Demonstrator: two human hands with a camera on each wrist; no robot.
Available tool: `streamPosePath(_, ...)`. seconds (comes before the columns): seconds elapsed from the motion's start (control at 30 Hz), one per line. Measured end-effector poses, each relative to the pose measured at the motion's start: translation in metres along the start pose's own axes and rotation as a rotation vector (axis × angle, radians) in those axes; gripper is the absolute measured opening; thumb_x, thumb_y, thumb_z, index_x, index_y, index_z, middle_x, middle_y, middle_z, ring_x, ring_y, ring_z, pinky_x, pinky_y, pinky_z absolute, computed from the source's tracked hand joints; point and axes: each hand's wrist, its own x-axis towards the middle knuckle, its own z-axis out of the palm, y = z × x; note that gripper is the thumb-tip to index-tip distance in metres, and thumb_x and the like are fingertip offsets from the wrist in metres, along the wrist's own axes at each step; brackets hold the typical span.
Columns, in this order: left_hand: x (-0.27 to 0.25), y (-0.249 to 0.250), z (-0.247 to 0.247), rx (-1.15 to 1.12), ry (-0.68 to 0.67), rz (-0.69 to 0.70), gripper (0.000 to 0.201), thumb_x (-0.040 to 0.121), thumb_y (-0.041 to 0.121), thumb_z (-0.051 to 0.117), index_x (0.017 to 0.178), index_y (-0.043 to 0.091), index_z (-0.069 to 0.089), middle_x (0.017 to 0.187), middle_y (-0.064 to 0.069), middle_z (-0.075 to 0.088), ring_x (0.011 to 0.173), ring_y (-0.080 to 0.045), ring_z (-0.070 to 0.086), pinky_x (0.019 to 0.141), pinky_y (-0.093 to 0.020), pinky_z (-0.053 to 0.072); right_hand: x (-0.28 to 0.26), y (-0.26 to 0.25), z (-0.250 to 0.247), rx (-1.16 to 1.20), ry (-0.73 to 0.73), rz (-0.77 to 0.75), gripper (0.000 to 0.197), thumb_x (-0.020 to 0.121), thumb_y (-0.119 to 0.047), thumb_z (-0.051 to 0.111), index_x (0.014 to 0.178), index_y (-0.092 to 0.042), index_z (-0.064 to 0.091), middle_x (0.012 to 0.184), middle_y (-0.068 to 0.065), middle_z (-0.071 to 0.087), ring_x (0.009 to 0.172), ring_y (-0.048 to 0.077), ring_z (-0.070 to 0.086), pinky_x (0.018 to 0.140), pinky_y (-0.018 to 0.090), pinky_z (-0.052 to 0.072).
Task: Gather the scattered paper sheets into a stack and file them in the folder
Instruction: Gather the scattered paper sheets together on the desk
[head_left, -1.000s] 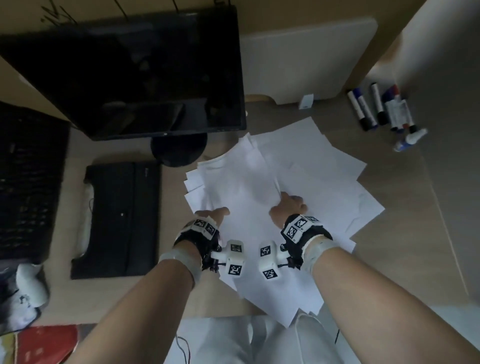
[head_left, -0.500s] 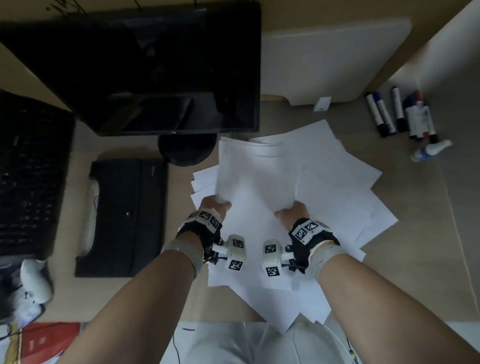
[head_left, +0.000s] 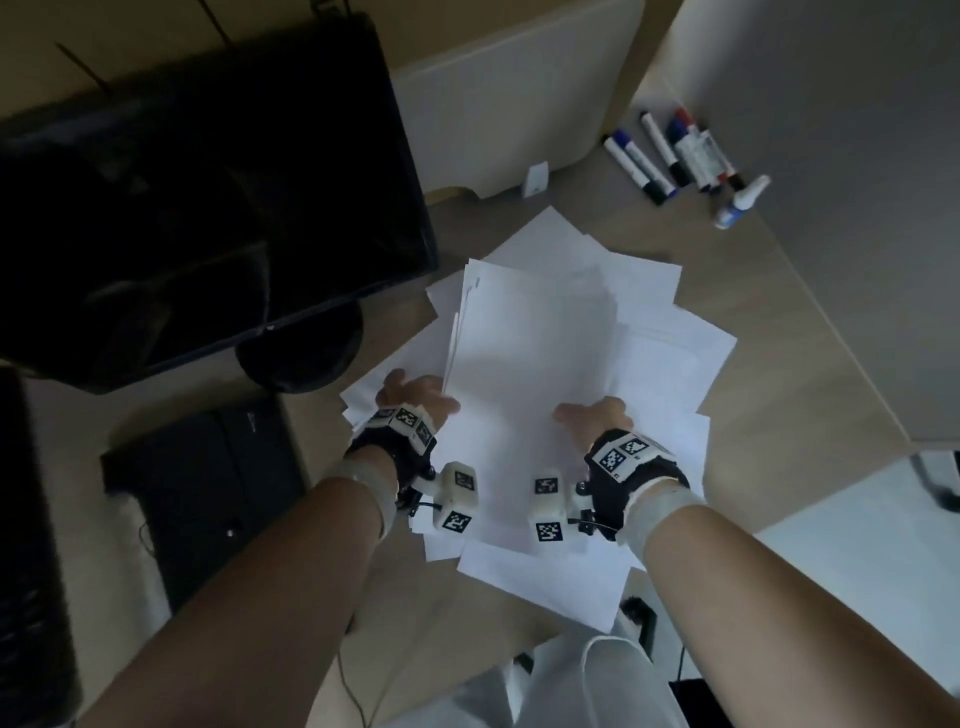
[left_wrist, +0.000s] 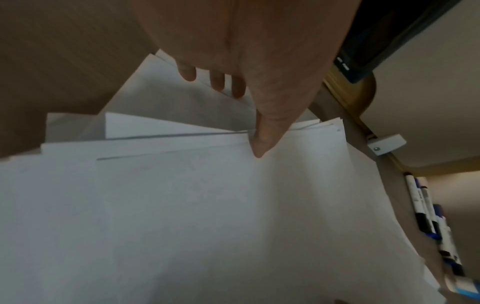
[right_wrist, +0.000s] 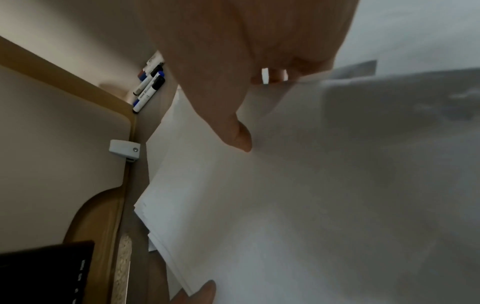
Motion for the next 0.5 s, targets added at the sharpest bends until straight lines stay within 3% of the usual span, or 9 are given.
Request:
streamPosePath(0.07,0.004,-0.004,-0.004,0.019,0.028,0.001,0.052,0.083,0.041,0.067,0.131,0.025,0.055,0.149,-0.012,0.033,0.137,-0.035,0.031,0.113,-0.041,0.029,0.001,0.004,0.009,0.116,-0.103,-0.037,0.055,0.082,-0.019,0.066,0.127,0.003,0.044,0.11,0.014,0.058,0.1,0.028,0.06,0.09,0.036,0.049)
streamPosePath(0.13,0.007,-0.005,-0.006,0.015,0.029,-0.009,0.057,0.08,0.043,0.07,0.131,0.022,0.055,0.146,-0.016,0.038,0.134,-0.038,0.035,0.111,-0.043,0.032,0.002,0.009,0.016,0.187,-0.07,-0.08,0.044,0.079,-0.013,0.067,0.118,0.002,0.053,0.1,0.01,0.063,0.09,0.026,0.063,0.08,0.032,0.053)
streamPosePath(0.2,0.008,-0.007,-0.007,0.013,-0.004,-0.025,0.063,0.077,0.049,0.07,0.133,0.024,0.054,0.145,-0.017,0.038,0.133,-0.04,0.035,0.112,-0.045,0.031,-0.002,0.012,0.019,0.209,-0.051,-0.11,0.042,0.077,-0.017,0.07,0.115,-0.002,0.058,0.099,0.009,0.066,0.086,0.027,0.063,0.076,0.032,0.054)
streamPosePath(0.3,0.016,-0.017,-0.002,-0.041,-0.059,-0.025,0.085,0.056,0.07,0.06,0.128,0.025,0.054,0.138,-0.014,0.043,0.126,-0.037,0.041,0.109,-0.043,0.035,-0.004,0.012,0.023,0.191,-0.045,-0.123,0.044,0.077,-0.019,0.071,0.116,-0.004,0.059,0.106,0.011,0.067,0.088,0.028,0.063,0.081,0.034,0.054)
streamPosePath(0.33,0.014,-0.019,0.0,-0.046,-0.084,-0.022,0.084,0.057,0.068,0.059,0.127,0.022,0.054,0.134,-0.013,0.044,0.124,-0.036,0.044,0.108,-0.041,0.036,-0.006,0.01,0.024,0.175,-0.036,-0.119,0.046,0.077,-0.019,0.071,0.119,-0.004,0.058,0.109,0.012,0.067,0.091,0.028,0.063,0.083,0.035,0.054)
streamPosePath(0.4,0.007,-0.024,0.001,-0.057,-0.104,-0.03,0.057,0.081,0.046,0.061,0.126,0.011,0.056,0.13,-0.014,0.051,0.123,-0.035,0.048,0.105,-0.036,0.038,-0.013,0.002,0.027,0.154,0.0,-0.092,0.059,0.079,-0.021,0.07,0.13,-0.001,0.047,0.121,0.017,0.061,0.104,0.032,0.06,0.093,0.041,0.051)
streamPosePath(0.5,-0.003,-0.039,0.005,-0.113,-0.126,-0.043,0.039,0.095,0.024,0.053,0.129,0.005,0.054,0.135,-0.014,0.053,0.125,-0.031,0.05,0.102,-0.033,0.04,-0.026,-0.013,0.035,0.045,0.036,-0.018,0.078,0.085,-0.031,0.064,0.143,0.0,0.022,0.141,0.019,0.04,0.127,0.035,0.045,0.106,0.042,0.035)
